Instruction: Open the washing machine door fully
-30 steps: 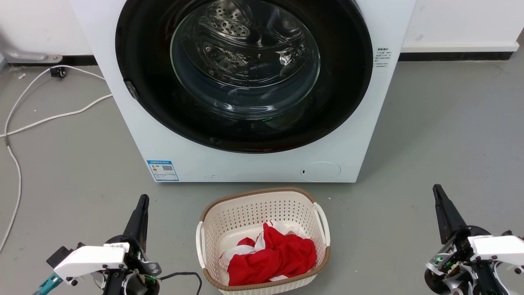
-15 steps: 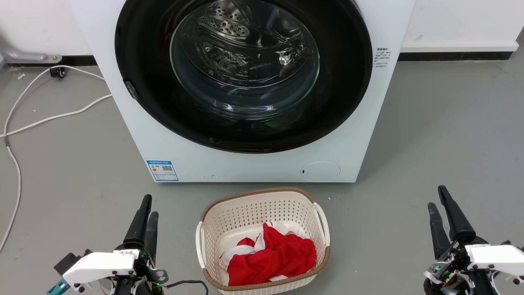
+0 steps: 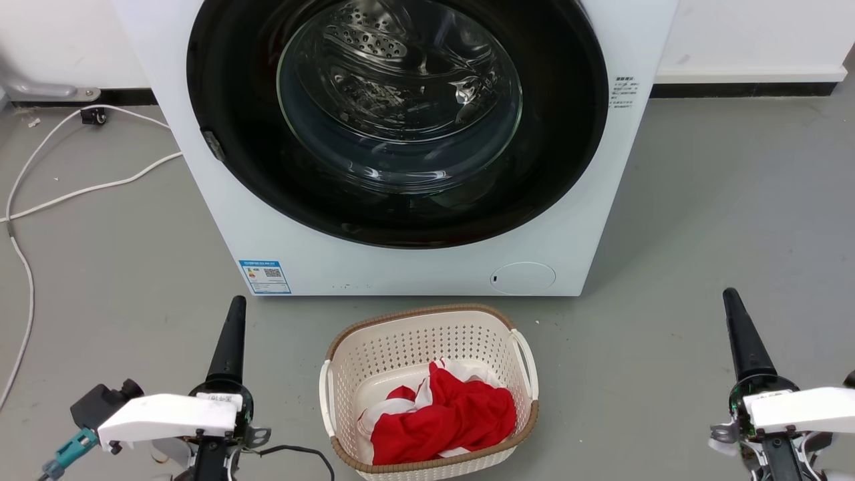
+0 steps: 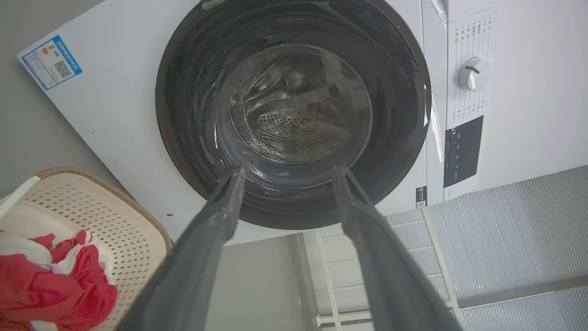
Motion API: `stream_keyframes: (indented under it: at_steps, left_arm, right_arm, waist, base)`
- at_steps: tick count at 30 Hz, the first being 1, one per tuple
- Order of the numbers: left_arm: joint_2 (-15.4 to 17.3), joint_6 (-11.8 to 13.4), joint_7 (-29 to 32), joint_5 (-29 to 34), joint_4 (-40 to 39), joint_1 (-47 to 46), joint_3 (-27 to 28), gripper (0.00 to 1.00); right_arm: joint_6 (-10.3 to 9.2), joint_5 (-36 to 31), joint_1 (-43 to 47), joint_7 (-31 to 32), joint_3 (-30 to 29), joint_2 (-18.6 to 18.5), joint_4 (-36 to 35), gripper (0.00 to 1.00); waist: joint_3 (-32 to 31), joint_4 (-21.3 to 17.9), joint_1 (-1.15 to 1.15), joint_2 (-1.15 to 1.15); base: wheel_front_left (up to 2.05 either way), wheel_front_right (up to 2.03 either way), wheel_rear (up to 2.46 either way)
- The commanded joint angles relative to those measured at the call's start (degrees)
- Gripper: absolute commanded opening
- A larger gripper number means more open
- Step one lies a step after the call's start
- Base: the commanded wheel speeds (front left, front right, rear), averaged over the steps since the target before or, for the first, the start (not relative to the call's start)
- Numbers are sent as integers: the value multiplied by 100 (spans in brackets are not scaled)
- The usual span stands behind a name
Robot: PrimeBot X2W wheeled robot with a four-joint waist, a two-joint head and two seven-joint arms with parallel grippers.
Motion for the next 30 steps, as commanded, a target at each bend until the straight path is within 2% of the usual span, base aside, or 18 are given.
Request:
stream_keyframes:
  at_steps: [1,12,30]
  left_arm:
    - [16,-10,-66,282,-168,-160,-13,100]
    - [17,68,-311,1815,-382,-179,-173,100]
    - [127,172,-658,3681,-256,-227,-445,100]
  right_arm:
    - [1,-414,-37,-68,0,-19,-211,100]
    - [1,-2132,116,-313,111,-7,-537,100]
    - [1,-3917,316,-415,237,-3,-686,100]
  waist:
    - [2,2,0,0]
    - [-1,21,0,0]
    - [-9,25,0,0]
  base:
    - [0,0,0]
    - [0,0,0]
    - [0,0,0]
